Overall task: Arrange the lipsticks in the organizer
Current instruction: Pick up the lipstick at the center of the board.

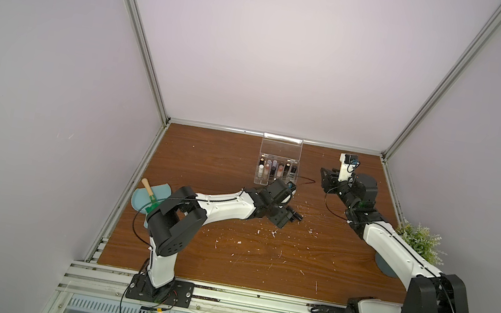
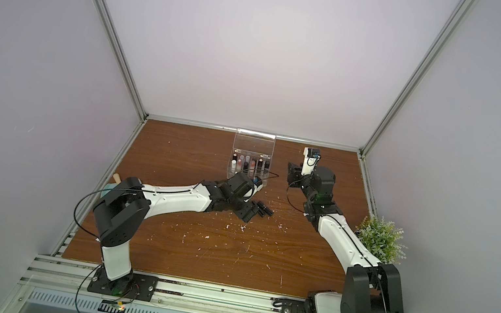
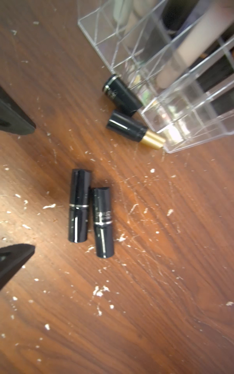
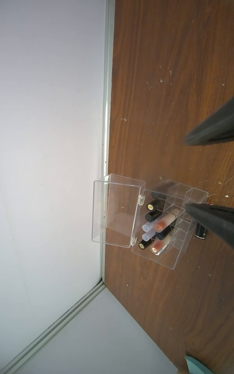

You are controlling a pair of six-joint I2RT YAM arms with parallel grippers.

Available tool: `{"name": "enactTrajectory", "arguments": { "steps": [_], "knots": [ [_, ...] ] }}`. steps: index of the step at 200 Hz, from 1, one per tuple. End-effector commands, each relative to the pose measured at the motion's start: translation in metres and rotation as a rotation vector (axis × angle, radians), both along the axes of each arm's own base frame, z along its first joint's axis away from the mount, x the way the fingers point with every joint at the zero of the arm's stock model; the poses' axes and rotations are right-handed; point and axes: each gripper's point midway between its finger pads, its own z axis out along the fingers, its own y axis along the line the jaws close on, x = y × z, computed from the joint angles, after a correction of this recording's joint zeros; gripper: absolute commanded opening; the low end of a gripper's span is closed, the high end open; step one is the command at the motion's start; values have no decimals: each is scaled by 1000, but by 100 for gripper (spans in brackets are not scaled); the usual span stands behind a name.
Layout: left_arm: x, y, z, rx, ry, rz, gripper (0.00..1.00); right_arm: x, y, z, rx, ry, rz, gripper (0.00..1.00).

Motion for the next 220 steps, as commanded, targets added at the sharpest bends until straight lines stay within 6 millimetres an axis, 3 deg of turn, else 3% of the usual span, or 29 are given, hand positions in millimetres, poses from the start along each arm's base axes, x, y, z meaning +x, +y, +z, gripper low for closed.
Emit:
{"name": "enactTrajectory", "arguments": {
  "steps": [1,35,67,103,136,156,182,220],
  "knots": [
    [6,-10,6,5,-29,-9,89,1,5,15,30,-31,23,52],
    [11,-29,5,-23,-24,-59,85,1,6,15,32,-27,27,51],
    [-4,-46,-2,-64,25,-182,83,1,7,15,33,-23,33,51],
    [-9,-36,-13,-54,51,-206,83,1,16,16,41,-2,79,49],
    [-4,-29,-17,-50,43,-191,82,-6,27,2,56,107,147,47],
    [4,-18,-2,-116,18,-145,81,-26,40,-15,48,226,239,45],
    [17,12,34,-250,-42,-23,79,-63,42,-49,13,365,286,44],
    [11,42,85,-411,-119,69,79,-111,54,-90,6,490,339,40]
  ]
}}
